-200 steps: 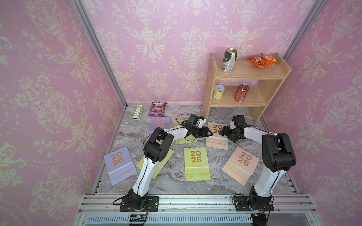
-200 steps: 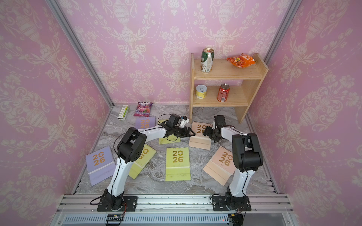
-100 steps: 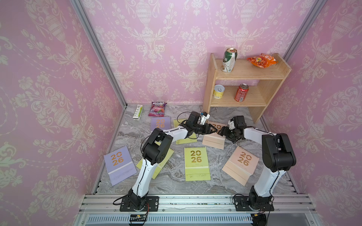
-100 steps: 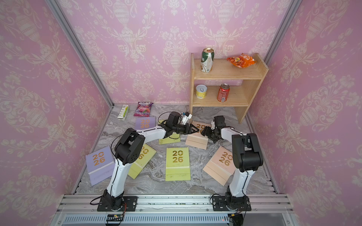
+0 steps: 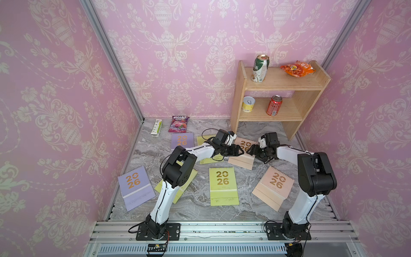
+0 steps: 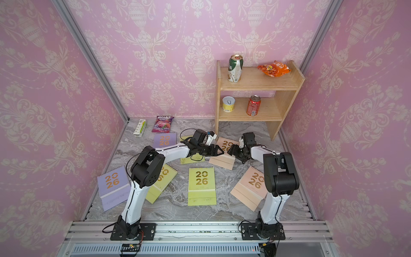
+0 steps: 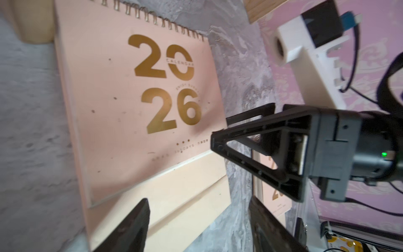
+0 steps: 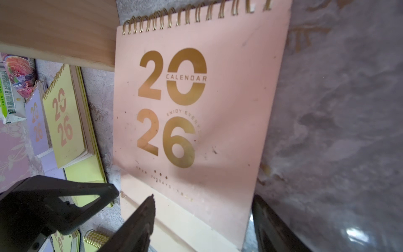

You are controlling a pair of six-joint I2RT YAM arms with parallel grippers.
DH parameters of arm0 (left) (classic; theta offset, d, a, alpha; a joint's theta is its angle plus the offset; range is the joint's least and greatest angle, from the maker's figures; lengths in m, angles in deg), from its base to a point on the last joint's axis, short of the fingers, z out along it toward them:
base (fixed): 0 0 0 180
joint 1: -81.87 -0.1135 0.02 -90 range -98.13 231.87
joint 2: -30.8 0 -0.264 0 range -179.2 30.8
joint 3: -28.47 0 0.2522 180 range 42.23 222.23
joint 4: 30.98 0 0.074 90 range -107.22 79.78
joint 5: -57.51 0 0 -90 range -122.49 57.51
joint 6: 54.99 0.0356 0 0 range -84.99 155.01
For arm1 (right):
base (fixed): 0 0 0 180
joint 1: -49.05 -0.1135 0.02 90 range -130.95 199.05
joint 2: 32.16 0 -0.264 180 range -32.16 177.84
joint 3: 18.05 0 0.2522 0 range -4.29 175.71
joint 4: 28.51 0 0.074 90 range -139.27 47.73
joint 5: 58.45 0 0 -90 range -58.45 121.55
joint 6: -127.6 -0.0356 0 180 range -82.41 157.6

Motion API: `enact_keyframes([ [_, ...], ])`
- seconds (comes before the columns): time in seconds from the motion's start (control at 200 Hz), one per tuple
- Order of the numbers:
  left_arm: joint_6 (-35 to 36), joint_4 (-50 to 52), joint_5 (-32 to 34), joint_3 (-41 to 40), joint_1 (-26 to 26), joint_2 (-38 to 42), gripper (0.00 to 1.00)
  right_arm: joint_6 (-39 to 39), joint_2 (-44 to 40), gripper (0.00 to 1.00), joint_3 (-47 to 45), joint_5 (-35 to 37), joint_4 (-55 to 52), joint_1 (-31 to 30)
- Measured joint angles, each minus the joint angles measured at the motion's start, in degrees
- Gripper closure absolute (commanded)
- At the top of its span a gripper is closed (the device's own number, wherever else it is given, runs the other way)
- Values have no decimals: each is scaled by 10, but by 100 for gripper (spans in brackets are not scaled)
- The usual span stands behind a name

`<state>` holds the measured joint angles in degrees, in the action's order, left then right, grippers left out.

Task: Stack the calendars
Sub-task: Pick up the calendar at the center of the board.

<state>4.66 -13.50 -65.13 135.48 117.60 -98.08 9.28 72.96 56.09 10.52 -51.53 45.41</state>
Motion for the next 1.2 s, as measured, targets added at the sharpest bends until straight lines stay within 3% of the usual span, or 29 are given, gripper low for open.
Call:
enact_keyframes([
  [0.215, 44, 73, 57, 71, 0, -2, 27, 0, 0, 28, 1, 1, -3, 0],
  [0.6, 76, 145, 95, 142, -1, -71, 27, 0, 1, 28, 9, 9, -20, 0],
  [0.936, 85, 168, 105, 183, -8, -100, 28, 0, 8, 28, 22, 10, -34, 0],
  [1.201, 84, 162, 71, 202, -9, -115, 33, 0, 17, 29, 34, 11, -37, 0],
])
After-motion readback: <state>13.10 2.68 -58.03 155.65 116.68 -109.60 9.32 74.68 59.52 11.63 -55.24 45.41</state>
